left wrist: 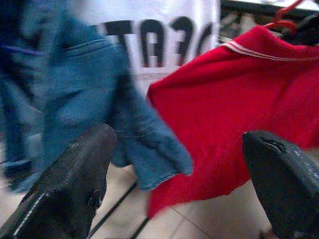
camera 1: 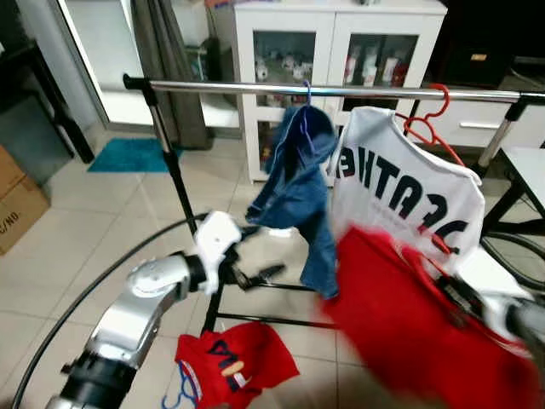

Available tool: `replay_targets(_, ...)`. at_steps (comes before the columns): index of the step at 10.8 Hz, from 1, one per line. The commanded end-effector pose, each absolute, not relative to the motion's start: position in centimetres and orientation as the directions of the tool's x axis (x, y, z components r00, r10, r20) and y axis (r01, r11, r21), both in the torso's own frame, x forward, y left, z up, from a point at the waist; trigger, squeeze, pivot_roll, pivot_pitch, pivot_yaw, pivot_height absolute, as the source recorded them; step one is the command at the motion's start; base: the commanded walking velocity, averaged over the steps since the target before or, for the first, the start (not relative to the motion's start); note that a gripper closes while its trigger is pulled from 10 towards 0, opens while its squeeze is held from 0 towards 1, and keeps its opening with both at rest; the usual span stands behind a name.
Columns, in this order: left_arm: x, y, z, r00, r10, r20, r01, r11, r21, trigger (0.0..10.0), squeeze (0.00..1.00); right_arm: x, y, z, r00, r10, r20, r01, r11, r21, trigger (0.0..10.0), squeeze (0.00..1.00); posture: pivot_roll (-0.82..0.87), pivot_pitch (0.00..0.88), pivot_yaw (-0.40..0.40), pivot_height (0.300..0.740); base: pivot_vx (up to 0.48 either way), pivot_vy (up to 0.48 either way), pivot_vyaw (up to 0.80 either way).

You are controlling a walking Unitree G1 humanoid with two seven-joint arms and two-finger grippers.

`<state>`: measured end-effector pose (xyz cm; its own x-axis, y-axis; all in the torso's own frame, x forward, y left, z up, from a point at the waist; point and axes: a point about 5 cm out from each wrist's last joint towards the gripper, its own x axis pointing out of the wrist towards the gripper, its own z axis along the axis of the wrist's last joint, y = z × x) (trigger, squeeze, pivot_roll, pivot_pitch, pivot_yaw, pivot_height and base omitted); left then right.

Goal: Hang hanger

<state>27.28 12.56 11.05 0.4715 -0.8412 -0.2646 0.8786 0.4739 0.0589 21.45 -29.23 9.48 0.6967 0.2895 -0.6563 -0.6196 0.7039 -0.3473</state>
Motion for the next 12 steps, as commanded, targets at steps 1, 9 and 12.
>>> replay_targets(1,27.2,12.4,10.9,0.414,-0.856,-0.31,0.908,0.414,0.068,10.0,1.0,20.5,-29.2,9.7,0.639,0.329,-0.695,-0.7,0.624,-0.347,10.0,0.0,-0.11,0.005,0.062,0.74,0.0,0.0,0.0)
replay_targets(9,26.7,18.0,11.5,0.274,-0.84,-0.469,0.962,0.231,0.147,10.0,0.0,20.6,-23.4,14.7,0.473,0.805,-0.358,-0.881,0.431,-0.194,10.0,0.0,-0.1,0.033,0.07,0.74,0.0,0.0,0.0)
replay_targets(12,27.1,19.9,13.0,0.278,-0.868,-0.412,0.961,0.249,0.122,10.0,0.0,21.0,-22.8,17.2,0.367,0.893,-0.262,-0.929,0.338,-0.15,10.0,0.0,-0.09,0.037,0.064,0.74,0.0,0.0,0.0)
